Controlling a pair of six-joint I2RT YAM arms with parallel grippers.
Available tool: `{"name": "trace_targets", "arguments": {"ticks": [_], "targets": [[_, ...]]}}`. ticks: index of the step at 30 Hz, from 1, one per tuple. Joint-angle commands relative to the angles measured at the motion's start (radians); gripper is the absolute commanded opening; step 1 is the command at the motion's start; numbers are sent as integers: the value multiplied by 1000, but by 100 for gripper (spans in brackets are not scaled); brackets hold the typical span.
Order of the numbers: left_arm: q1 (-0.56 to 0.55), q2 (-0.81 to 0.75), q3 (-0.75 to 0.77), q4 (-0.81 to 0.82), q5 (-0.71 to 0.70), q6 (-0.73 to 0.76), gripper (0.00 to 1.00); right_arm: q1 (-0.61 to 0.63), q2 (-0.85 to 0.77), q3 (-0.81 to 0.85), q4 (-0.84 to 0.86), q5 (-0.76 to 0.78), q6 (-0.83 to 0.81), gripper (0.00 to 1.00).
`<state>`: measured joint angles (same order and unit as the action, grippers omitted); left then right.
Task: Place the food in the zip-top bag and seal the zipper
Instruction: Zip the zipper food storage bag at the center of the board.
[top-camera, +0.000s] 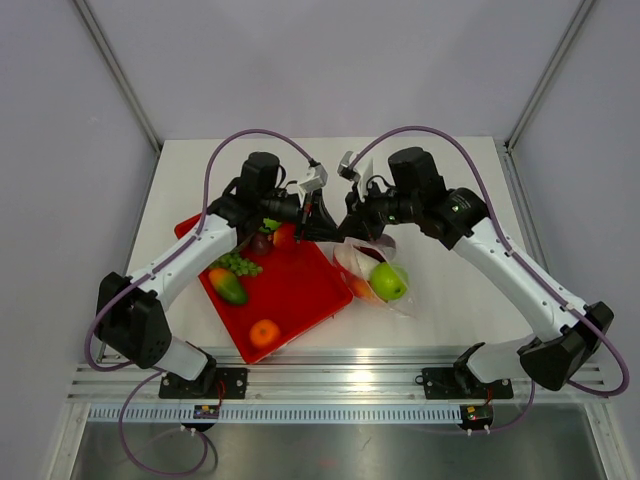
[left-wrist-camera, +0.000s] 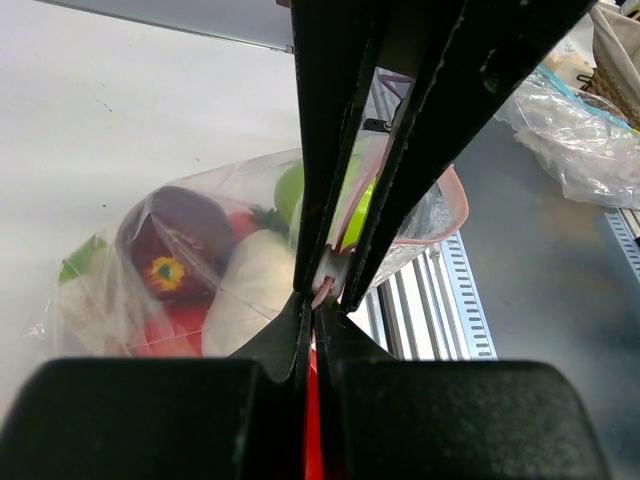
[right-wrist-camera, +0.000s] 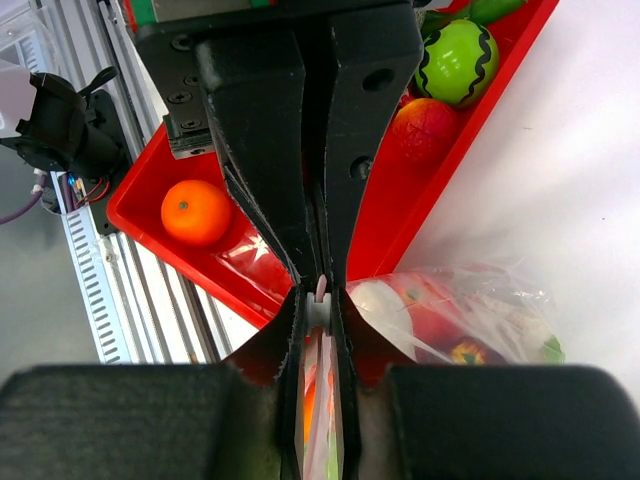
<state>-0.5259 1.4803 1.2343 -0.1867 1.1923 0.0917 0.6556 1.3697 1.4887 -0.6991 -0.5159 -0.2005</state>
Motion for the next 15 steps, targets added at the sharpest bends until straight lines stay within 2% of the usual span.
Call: {"name": "trace_targets", "arguments": {"ticks": [1, 3, 9, 15], "targets": [[-5, -46, 31, 35, 30, 17, 0, -7, -37, -5, 38, 11, 13, 4], [-5, -46, 33, 38, 27, 16, 0, -5, -40, -5, 41, 11, 19, 0], [6, -38, 34, 73, -52, -39, 0, -5, -67, -34, 52, 71, 81, 0], [44, -19, 2, 274, -92, -208, 0, -5, -139, -109, 62, 143, 130, 0]]}}
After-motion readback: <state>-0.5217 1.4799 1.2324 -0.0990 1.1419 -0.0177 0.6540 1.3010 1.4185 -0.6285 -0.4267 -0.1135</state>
